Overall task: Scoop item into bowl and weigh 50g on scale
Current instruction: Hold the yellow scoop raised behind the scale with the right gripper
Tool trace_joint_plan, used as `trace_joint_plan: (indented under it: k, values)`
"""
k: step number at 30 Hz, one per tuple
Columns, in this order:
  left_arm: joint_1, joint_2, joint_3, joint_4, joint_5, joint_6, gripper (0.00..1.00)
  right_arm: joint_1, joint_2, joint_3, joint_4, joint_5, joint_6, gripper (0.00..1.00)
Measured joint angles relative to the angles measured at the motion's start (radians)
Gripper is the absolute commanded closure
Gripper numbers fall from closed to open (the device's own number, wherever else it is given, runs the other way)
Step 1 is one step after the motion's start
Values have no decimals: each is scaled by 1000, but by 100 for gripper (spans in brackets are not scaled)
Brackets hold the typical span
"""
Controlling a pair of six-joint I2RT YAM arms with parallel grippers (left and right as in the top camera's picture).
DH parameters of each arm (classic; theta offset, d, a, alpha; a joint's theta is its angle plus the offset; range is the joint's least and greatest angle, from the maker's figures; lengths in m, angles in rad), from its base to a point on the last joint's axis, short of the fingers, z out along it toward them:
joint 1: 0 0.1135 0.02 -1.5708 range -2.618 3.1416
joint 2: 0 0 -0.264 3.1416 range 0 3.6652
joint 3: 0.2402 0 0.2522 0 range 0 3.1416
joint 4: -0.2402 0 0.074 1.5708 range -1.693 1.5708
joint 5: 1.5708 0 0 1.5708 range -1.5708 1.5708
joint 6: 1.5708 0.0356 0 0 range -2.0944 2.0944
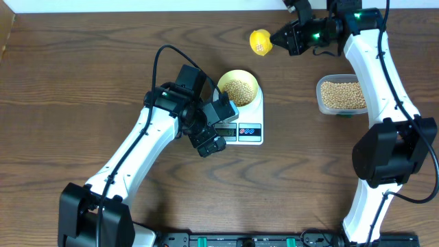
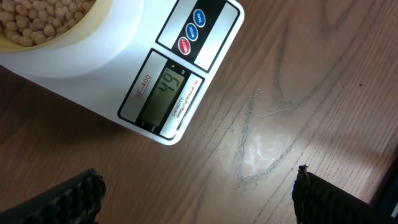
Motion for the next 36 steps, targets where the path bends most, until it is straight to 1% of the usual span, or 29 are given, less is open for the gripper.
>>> trace_joint_plan:
  k: [13, 23, 30, 36]
  values:
    - [0, 0, 0, 0, 0, 0, 2, 0, 0, 0, 39, -14, 0, 99]
    - [0, 0, 0, 0, 0, 0, 2, 18, 0, 3, -49, -51, -5, 99]
    - [0, 0, 0, 0, 0, 0, 2, 51, 0, 4, -160, -50, -137, 99]
    - [0, 0, 0, 0, 0, 0, 2, 79, 0, 4, -202, 29, -261, 99]
